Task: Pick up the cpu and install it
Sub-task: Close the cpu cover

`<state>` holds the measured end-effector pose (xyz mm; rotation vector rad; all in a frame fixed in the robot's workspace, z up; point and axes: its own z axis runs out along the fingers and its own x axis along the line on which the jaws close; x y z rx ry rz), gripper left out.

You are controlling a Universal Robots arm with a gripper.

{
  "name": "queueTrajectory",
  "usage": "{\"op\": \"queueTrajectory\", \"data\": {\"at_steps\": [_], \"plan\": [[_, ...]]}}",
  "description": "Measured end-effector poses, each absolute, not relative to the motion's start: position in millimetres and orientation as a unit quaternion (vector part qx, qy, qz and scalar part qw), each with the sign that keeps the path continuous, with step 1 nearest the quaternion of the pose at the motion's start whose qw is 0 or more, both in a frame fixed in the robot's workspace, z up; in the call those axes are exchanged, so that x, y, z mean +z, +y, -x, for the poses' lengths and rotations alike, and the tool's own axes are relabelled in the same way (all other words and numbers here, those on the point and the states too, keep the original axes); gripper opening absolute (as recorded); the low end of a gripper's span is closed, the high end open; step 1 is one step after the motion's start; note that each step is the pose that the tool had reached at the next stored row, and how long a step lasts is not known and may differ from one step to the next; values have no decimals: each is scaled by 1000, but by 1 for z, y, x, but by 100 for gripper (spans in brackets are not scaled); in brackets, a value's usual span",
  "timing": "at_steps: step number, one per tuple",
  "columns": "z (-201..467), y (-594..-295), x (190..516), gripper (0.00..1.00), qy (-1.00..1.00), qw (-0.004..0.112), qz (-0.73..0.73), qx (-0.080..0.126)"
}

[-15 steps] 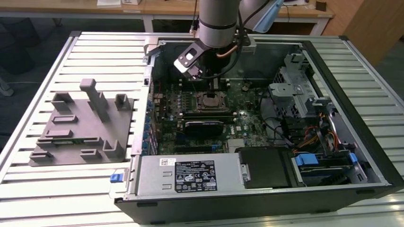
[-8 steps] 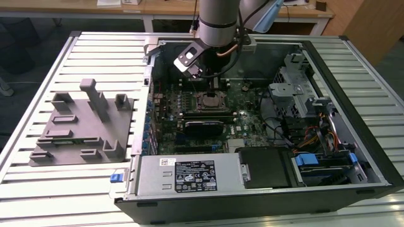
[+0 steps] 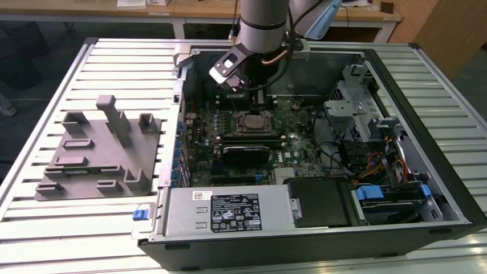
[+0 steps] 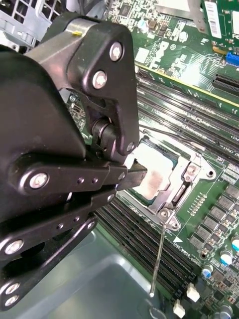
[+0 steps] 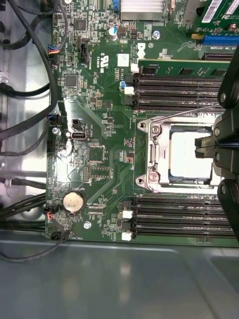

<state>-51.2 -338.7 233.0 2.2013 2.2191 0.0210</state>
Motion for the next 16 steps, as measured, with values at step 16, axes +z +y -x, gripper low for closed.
{"op": "queueTrajectory", "data": {"at_steps": [16], "plan": [[52, -339, 260, 11, 717, 8, -697, 7]]}}
